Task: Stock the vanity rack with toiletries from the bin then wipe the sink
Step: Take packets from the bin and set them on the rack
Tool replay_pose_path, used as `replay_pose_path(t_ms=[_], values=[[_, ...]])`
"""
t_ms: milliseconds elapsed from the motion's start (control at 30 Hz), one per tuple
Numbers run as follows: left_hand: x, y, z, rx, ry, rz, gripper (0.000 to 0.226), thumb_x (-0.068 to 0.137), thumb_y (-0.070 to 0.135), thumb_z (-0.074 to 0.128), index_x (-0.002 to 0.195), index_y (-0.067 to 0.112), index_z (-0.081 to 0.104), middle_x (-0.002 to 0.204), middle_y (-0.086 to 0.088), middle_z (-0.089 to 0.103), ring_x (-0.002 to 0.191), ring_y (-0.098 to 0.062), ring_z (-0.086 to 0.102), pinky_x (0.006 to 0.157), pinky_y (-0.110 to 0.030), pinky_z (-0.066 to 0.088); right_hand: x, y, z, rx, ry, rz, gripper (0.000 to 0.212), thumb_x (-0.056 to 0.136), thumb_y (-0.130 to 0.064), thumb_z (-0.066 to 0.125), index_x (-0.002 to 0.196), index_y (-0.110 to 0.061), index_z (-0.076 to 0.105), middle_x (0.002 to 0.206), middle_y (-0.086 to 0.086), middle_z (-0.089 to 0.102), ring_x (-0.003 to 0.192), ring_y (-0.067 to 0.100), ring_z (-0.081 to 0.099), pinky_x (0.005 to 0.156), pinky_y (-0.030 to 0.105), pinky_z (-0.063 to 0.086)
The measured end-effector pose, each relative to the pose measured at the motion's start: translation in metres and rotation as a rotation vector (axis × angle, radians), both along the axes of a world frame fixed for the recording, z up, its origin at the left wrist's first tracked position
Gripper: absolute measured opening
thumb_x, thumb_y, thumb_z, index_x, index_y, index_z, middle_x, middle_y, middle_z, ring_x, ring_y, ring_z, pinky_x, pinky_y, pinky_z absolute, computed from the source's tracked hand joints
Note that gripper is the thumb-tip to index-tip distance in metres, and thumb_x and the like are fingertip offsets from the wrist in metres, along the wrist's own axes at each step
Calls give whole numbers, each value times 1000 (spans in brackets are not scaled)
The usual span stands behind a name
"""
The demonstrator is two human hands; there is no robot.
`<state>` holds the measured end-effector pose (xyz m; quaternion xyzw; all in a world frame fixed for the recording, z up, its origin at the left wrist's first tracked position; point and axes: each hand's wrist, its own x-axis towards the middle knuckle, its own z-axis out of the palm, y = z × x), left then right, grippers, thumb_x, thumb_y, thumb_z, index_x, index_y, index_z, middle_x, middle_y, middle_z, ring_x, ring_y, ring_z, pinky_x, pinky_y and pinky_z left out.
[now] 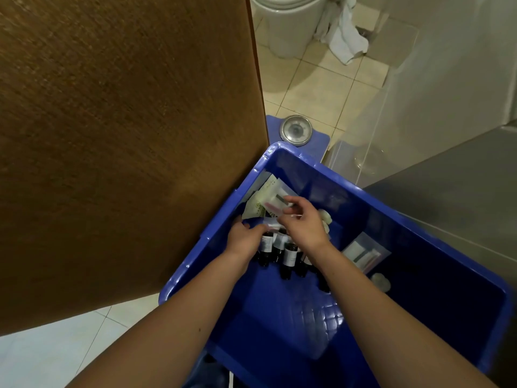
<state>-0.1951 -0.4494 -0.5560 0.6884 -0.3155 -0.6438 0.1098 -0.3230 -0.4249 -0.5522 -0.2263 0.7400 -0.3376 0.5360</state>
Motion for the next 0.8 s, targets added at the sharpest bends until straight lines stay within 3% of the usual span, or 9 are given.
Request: replay_pose_path(t_ms=[67,167,233,333,433,567,667,800], values=[[-3,-1,0,-30,11,-1,49,89,10,61,137,14,48,128,-6,59,116,-18,55,86,-26,43,1,-10,-1,-10,-4,21,40,91,0,59,129,-10,49,94,-2,55,66,-9,61,53,8,46],[-9,-2,-1,-72,35,-12,47,89,5,57,135,16,51,123,-3,63,106,-14,58,76,-20,44,0,-24,-6,2,34,59,51,88,-14,67,135,-18,48,111,11,59,91,13,62,76,22,53],[-13,-4,-3,-89,36,-6,47,88,3,57,133,18,51,121,-2,63,102,-13,59,72,-17,44,-2,-30,-9,12,51,68,53,87,-14,68,136,-20,48,110,8,60,93,14,61,82,29,54],[-20,-7,-4,-109,33,6,53,88,0,55,136,19,48,122,-4,62,107,-16,60,80,-22,47,-6,-34,-10,8,52,80,51,87,-12,66,135,-22,49,92,-1,58,81,7,60,76,30,55],[-25,-11,-5,-130,34,0,49,89,-1,53,133,20,50,112,0,63,102,-15,61,82,-23,49,-8,-33,-11,23,30,73,47,89,-9,59,132,-24,50,82,-5,55,90,16,67,61,25,55],[-32,-15,-10,-155,17,-13,34,91,2,54,121,17,55,98,2,64,85,-11,62,72,-21,51,-10,-32,-16,12,31,36,47,87,-6,55,131,-22,54,88,-3,62,97,26,68,89,44,55],[-37,-16,-15,-169,15,3,24,92,10,58,116,17,57,107,-3,64,91,-13,63,75,-22,52,-13,-29,-19,23,47,39,43,91,-6,49,129,-25,55,93,-5,62,89,19,67,83,44,57],[-44,-19,-15,-184,-3,23,9,94,18,58,103,17,58,103,-6,66,91,-17,63,81,-31,53,-16,-22,-22,25,60,19,38,93,-5,47,126,-19,57,82,-5,59,67,16,57,61,33,49]])
